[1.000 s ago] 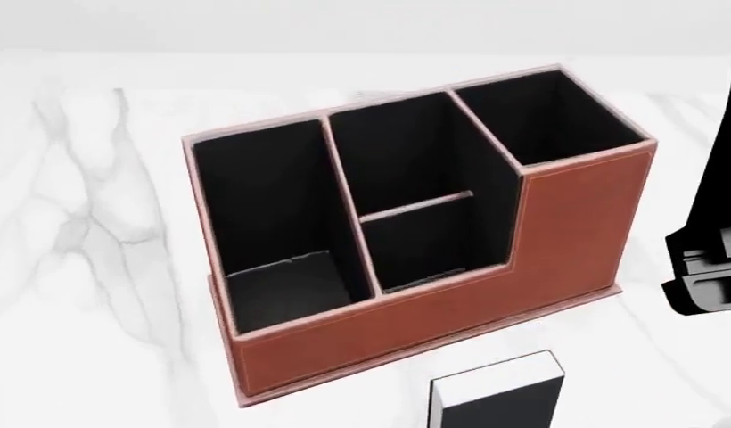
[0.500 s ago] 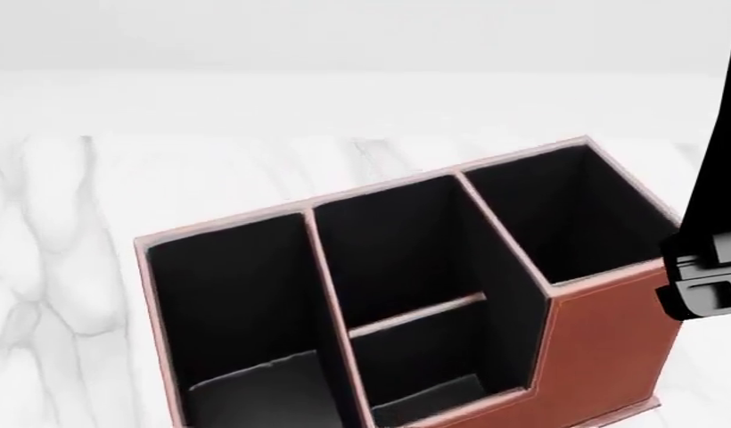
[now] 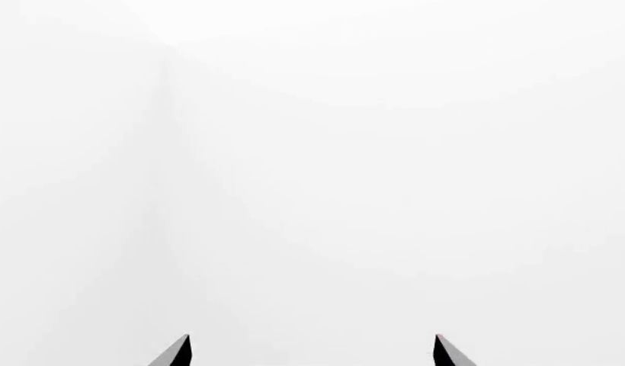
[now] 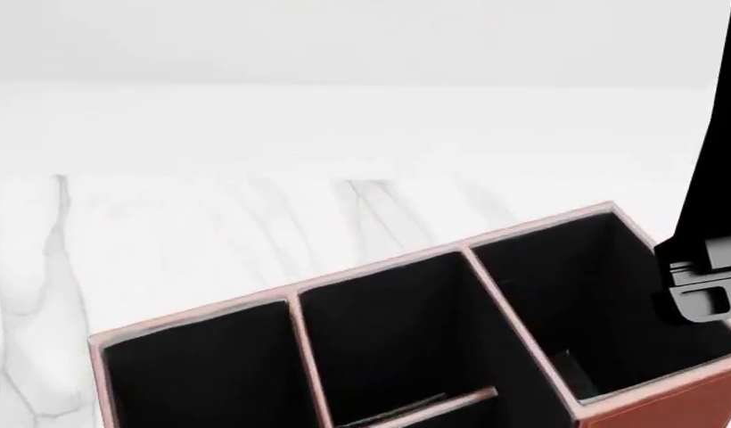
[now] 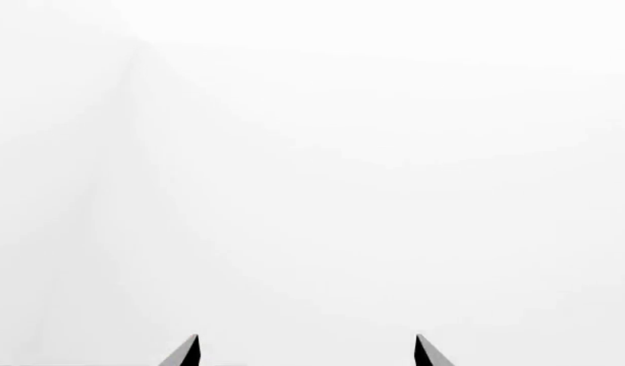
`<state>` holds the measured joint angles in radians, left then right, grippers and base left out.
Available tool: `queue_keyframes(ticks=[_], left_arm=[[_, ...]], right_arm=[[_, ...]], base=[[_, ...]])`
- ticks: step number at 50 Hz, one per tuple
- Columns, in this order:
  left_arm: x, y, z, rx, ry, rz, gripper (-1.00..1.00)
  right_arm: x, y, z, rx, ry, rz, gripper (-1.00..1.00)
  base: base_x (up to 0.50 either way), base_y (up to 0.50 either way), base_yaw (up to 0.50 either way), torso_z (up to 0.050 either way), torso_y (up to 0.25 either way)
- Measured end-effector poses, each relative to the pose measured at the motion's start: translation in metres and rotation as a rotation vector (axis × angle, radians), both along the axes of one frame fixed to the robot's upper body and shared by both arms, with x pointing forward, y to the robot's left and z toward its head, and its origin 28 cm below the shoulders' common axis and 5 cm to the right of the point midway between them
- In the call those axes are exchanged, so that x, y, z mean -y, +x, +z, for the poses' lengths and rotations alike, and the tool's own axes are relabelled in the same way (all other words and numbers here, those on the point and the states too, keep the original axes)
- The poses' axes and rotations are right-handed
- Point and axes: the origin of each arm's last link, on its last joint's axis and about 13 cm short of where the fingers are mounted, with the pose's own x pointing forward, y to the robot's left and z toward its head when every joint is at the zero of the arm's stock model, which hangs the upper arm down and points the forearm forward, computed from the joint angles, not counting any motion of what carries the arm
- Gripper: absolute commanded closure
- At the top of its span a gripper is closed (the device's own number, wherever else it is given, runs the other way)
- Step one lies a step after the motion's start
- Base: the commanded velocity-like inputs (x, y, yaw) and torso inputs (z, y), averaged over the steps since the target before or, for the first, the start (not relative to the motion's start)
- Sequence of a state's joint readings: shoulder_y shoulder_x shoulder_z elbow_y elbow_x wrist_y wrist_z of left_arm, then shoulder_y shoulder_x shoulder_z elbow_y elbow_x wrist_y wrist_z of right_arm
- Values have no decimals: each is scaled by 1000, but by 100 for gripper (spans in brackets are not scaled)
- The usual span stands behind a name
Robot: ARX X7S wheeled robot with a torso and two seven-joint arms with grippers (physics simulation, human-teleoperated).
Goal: Pick up the book and place it in the front compartment of the caddy.
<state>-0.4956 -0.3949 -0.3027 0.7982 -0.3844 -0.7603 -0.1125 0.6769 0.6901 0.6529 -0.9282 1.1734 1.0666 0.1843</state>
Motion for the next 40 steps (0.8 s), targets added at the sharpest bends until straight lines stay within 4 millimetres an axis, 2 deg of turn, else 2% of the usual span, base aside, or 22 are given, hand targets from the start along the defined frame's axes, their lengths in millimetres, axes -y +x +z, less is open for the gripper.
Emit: queue_keyframes(ticks=[17, 25, 40], left_arm=[[0, -1, -1, 0, -1, 2, -100], [-1, -1, -2, -2, -1, 3, -100], [-2, -1, -1, -1, 2, 6, -100]], right_arm=[[1, -5, 5, -14, -71, 7, -100], [4, -14, 17, -51, -186, 39, -100], [14, -39, 33, -159, -430, 211, -100]], base=[[0, 0, 0, 0, 0], [0, 0, 0, 0, 0], [0, 0, 0, 0, 0]])
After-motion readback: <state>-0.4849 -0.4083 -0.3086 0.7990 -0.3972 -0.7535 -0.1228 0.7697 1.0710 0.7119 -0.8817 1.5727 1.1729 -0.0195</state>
